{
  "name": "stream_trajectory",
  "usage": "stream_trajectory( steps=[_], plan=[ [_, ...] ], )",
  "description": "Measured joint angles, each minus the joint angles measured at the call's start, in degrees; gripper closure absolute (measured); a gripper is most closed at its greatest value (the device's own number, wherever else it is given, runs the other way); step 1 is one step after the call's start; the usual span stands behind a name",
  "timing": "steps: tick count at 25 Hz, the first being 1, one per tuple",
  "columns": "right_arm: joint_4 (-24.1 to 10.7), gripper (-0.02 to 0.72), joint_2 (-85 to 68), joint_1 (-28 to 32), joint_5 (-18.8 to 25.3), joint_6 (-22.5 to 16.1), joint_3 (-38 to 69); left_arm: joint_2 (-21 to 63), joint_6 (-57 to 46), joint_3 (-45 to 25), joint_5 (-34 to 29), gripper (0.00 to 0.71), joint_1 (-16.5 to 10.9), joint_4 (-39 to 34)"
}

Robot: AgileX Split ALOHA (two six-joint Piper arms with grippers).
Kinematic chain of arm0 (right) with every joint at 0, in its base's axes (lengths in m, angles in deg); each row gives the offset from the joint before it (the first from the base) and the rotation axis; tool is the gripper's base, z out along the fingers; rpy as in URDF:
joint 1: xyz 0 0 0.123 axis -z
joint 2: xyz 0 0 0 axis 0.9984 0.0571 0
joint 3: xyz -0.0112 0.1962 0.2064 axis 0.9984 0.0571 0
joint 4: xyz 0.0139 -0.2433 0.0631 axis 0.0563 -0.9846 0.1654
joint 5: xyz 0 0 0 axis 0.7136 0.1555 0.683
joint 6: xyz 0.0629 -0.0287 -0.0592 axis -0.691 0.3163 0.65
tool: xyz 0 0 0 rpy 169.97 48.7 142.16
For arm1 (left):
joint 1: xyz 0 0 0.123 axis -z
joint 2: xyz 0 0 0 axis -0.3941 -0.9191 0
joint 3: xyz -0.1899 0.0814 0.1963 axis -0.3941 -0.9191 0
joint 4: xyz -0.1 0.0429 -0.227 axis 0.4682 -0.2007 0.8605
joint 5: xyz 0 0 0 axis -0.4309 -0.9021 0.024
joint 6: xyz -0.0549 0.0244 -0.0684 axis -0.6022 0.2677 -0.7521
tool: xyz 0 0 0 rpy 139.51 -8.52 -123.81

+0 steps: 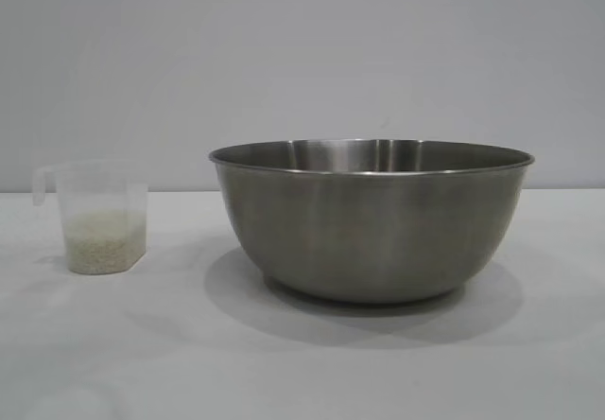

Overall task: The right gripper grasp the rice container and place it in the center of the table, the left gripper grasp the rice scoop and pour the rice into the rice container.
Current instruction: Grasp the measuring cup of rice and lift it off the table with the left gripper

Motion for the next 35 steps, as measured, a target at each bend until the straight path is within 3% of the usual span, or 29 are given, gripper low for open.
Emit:
stream_trajectory(
  steps=[4, 11, 23, 35],
  plan=[
    [0.20, 0.444, 0.00, 0.00, 0.00, 0.00, 0.00, -7.81, -2.00, 0.00, 7.20, 0.439, 0.00, -3.26],
    [0.34, 0.444, 0.00, 0.00, 0.00, 0.00, 0.00, -15.77, -4.54, 0.75, 8.30, 0.439, 0.00, -4.17],
    [0.36, 0.444, 0.00, 0.00, 0.00, 0.00, 0.00, -17.09, -4.99, 6.12, 8.42, 0.439, 0.00, -0.44],
    [0.46, 0.444, 0.00, 0.00, 0.00, 0.00, 0.00, -17.83, -4.99, 6.42, 8.53, 0.439, 0.00, 0.15]
  ],
)
